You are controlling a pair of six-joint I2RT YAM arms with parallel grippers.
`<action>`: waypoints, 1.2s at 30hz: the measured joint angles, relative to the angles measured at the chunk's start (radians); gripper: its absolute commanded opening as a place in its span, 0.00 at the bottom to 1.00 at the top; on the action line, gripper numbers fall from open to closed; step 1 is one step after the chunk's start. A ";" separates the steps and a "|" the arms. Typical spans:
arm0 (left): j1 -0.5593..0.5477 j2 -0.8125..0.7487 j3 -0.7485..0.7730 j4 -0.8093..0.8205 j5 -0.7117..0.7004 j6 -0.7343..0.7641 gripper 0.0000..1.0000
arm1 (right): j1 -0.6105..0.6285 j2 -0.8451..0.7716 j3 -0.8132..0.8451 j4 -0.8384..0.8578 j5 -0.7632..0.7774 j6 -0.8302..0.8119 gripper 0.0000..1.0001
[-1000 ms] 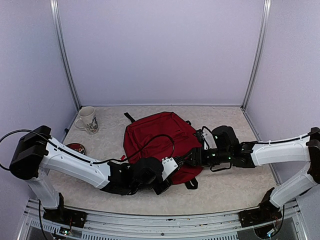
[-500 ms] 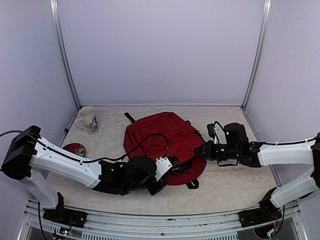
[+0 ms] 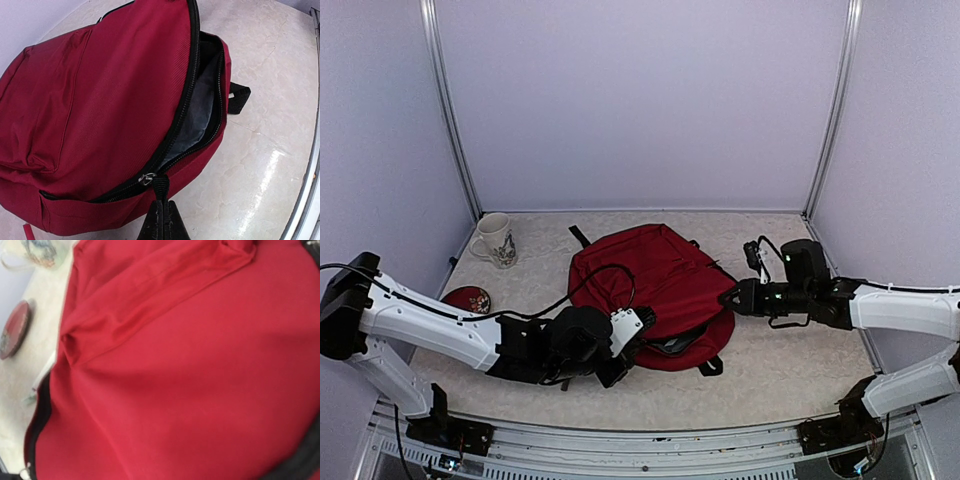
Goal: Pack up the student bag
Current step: Unzip the largest pocket of the student bag, then hold the largest pocket of the student bag.
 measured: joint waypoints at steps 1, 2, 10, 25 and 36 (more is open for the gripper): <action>0.000 0.000 0.003 0.000 0.009 0.000 0.00 | 0.004 -0.002 0.013 -0.031 0.005 -0.013 0.32; 0.000 0.000 0.005 -0.003 0.018 0.000 0.00 | 0.012 -0.010 0.026 -0.065 0.023 -0.028 0.34; 0.001 -0.047 0.006 -0.021 0.078 0.000 0.00 | 0.174 -0.212 0.075 -0.224 0.149 -0.087 0.45; 0.025 -0.108 0.006 -0.036 0.180 0.035 0.00 | 0.493 0.069 0.026 0.233 0.159 -0.408 0.43; 0.087 -0.143 0.005 -0.032 0.259 0.032 0.09 | 0.610 0.352 -0.109 0.755 0.346 -0.810 0.46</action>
